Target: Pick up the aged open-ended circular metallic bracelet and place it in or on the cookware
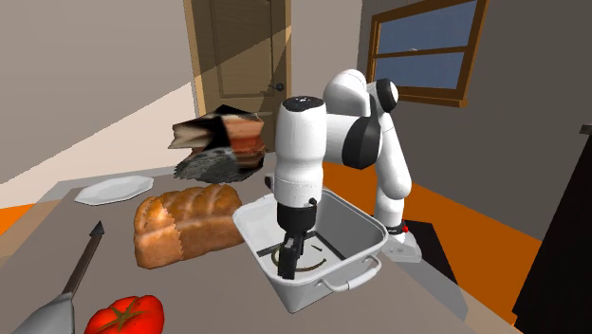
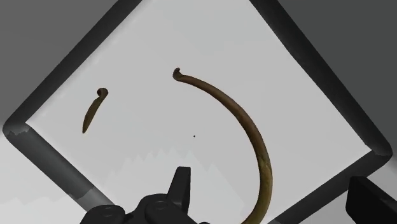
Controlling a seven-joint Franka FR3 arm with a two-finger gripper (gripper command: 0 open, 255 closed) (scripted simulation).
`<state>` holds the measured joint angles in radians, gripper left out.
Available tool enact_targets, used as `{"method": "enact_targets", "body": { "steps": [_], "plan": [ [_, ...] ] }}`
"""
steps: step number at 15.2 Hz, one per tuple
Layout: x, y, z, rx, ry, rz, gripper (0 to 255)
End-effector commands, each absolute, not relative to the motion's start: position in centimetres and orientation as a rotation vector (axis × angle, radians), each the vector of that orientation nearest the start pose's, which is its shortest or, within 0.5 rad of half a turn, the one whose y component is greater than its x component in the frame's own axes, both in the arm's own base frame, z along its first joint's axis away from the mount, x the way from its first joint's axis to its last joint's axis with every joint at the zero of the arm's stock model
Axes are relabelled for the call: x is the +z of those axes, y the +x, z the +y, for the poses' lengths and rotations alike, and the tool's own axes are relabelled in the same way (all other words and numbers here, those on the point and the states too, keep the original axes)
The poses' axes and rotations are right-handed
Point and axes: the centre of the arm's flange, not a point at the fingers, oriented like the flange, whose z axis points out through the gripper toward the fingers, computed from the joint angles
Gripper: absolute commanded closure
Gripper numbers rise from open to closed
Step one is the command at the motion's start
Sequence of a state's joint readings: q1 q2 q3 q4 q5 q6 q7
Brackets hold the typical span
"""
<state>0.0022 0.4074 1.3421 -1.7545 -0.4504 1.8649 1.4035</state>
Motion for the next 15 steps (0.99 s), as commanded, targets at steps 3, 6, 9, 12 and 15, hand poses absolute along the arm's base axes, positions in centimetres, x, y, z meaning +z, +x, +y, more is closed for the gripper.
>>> {"method": "enact_targets", "body": {
  "steps": [3, 6, 9, 12, 15],
  "plan": [
    [47.71, 24.29, 55.28, -0.067, -3.111, -0.067, 0],
    [47.71, 24.29, 55.28, -0.067, -3.111, -0.067, 0],
    [47.72, 24.29, 55.29, -0.067, -3.111, -0.067, 255],
    [47.72, 24.29, 55.29, -0.067, -3.111, -0.067, 255],
    [47.72, 24.3, 55.29, -0.067, -3.111, -0.067, 255]
  ]
}}
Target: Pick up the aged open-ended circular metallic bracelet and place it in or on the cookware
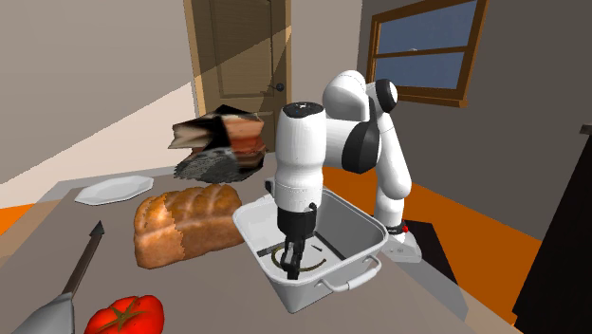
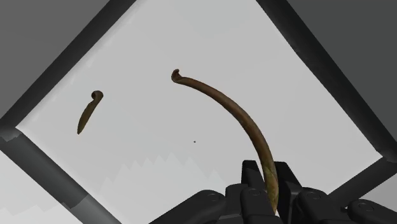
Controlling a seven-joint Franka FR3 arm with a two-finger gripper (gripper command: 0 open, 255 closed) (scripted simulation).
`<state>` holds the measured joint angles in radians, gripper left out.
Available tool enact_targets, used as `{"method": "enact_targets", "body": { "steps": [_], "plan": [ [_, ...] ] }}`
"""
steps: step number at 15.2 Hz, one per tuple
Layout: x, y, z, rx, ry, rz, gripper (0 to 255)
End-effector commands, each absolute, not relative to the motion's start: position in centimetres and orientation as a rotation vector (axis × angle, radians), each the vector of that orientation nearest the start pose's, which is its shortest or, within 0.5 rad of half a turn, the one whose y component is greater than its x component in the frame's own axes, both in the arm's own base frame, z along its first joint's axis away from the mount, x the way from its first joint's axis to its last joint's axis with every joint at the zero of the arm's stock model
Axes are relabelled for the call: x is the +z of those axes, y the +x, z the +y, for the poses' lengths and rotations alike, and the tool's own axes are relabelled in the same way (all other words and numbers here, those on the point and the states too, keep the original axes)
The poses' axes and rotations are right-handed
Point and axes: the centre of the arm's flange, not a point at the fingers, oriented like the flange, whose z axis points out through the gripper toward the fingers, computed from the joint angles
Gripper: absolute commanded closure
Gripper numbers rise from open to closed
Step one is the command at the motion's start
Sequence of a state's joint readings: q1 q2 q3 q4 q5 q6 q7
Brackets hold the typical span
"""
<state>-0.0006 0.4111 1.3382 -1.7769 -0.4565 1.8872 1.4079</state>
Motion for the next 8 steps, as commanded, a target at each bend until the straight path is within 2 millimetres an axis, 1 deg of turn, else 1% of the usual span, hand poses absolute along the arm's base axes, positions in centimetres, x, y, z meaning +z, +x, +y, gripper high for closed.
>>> {"method": "enact_targets", "body": {
  "steps": [1, 3, 8],
  "plan": [
    [47.7, 24.3, 55.3, -0.067, -3.111, -0.067, 255],
    [47.7, 24.3, 55.3, -0.067, -3.111, -0.067, 255],
    [50.4, 24.3, 55.3, -0.067, -3.111, -0.067, 255]
  ]
}}
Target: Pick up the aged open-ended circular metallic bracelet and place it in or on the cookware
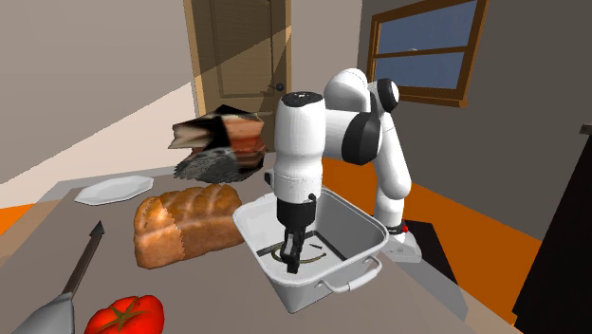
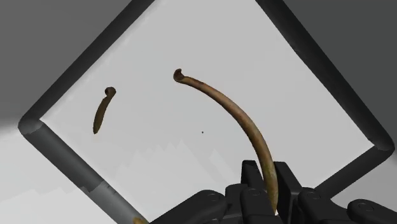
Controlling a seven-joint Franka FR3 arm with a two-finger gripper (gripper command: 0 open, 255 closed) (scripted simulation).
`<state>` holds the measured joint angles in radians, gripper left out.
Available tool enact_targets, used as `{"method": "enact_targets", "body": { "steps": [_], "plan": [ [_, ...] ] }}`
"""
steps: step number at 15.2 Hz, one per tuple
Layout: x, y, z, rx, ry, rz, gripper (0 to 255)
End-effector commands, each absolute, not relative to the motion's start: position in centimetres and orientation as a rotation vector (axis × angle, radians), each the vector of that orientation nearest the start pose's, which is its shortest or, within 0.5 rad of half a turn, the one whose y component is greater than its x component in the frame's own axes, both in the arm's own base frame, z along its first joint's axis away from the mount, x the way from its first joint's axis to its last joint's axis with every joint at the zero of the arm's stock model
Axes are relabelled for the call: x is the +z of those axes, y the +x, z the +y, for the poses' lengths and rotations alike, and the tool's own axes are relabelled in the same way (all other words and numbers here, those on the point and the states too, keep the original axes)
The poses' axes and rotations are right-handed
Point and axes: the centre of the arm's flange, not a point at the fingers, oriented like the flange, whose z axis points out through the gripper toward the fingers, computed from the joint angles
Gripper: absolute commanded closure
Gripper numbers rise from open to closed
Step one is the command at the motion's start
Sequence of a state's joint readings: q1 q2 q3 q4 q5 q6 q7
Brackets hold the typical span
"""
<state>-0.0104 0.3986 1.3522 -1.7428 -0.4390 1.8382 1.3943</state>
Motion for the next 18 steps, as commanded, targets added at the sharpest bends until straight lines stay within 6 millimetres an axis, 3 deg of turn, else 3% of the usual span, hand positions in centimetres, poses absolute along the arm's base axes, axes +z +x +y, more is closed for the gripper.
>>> {"method": "enact_targets", "body": {
  "steps": [1, 18],
  "plan": [
    [50.9, 24.3, 55.3, -0.067, -3.111, -0.067, 255],
    [59.9, 24.3, 55.3, -0.067, -3.111, -0.067, 255]
  ]
}}
